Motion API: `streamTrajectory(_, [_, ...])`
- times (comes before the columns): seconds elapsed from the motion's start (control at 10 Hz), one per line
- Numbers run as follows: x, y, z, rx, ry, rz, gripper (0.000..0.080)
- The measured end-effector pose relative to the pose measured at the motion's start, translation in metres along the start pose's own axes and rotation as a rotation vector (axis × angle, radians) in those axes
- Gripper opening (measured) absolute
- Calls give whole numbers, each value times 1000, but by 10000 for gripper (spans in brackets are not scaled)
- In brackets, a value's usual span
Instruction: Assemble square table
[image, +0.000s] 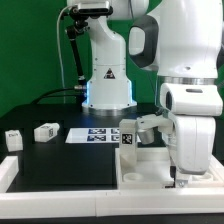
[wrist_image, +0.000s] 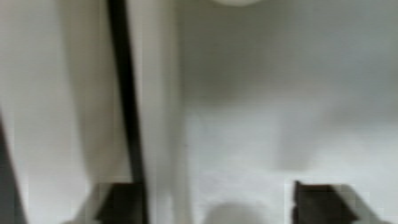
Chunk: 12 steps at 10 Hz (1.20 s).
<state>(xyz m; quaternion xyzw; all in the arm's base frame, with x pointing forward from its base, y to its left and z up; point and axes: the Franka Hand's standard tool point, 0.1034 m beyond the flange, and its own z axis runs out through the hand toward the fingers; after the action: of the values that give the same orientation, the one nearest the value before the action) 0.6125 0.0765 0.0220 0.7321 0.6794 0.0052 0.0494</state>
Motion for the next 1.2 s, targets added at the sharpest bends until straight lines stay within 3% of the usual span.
streamTrajectory(0.1, [0, -4, -1, 9, -2, -1, 587])
streamTrajectory(0.4, [0, -6, -1, 16, -4, -2, 647])
streamTrajectory(0.9, [-4, -5, -4, 24, -10, -7, 648])
streamTrajectory(1.2, [-42, 7, -71, 50, -55, 36, 649])
